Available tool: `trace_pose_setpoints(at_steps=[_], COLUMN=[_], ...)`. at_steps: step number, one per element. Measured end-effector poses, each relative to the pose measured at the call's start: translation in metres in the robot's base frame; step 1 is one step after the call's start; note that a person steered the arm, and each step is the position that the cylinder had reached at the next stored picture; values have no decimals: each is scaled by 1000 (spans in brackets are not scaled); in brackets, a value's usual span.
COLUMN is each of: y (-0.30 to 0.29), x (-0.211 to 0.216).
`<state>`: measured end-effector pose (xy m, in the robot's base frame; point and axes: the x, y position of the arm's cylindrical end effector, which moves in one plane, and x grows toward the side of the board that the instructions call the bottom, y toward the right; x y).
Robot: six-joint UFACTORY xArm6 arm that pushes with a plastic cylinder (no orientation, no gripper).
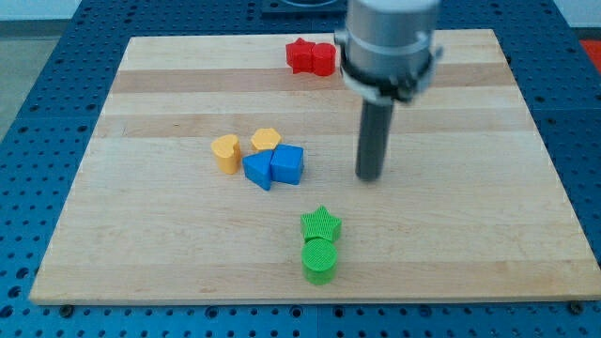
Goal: Drag the green star at the center of the board
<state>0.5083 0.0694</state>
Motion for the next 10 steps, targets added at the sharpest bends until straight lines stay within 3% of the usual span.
trace_pose_setpoints(at_steps=[1,5,7,8,9,10], y=[0,-18,-73,-73,-72,-46], x=[99,110,110,110,91,-18])
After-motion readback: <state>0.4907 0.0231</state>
